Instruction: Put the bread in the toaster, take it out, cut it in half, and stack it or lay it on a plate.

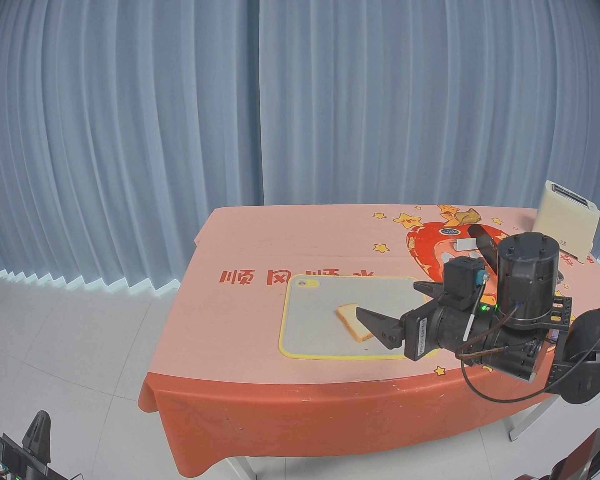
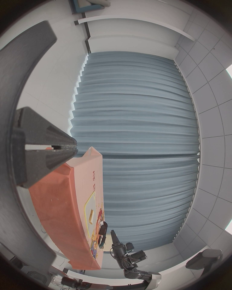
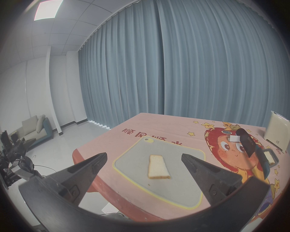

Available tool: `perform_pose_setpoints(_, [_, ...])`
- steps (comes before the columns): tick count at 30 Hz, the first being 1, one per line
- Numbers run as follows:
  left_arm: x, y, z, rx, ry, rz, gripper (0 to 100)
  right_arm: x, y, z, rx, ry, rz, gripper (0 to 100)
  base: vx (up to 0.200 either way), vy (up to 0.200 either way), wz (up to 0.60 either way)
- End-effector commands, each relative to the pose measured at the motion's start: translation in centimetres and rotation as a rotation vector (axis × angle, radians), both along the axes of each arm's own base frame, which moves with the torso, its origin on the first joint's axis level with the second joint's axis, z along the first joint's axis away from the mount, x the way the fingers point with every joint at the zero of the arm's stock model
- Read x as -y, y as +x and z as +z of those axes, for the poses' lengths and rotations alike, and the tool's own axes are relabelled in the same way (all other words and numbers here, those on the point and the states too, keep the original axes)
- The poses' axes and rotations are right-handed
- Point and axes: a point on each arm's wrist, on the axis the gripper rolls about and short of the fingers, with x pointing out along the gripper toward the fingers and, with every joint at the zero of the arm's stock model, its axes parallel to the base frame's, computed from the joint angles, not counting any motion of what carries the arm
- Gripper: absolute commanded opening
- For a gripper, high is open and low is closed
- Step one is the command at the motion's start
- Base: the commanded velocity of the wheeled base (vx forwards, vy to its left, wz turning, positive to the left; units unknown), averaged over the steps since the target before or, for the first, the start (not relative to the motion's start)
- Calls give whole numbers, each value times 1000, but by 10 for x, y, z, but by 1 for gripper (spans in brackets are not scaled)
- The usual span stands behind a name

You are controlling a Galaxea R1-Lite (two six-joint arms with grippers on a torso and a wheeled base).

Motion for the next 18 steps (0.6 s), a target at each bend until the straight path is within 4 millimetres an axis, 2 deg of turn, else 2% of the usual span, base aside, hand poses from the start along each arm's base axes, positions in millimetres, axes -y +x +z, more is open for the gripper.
perform_pose_setpoints(1, [0, 0, -5, -1, 0, 0, 0, -14, 15, -9, -16, -26, 3, 100, 0, 0, 0])
perform_pose_setpoints(7, [0, 0, -5, -1, -1, 0, 0, -35, 37, -11, -91, -86, 1, 100, 0, 0, 0])
perform_pose_setpoints(12, [0, 0, -5, -1, 2, 1, 0, -42, 43, -10, -151, -135, 8, 100, 0, 0, 0])
perform_pose_setpoints(18, [0, 0, -5, -1, 2, 1, 0, -52, 48, -22, -229, -154, -12, 100, 0, 0, 0])
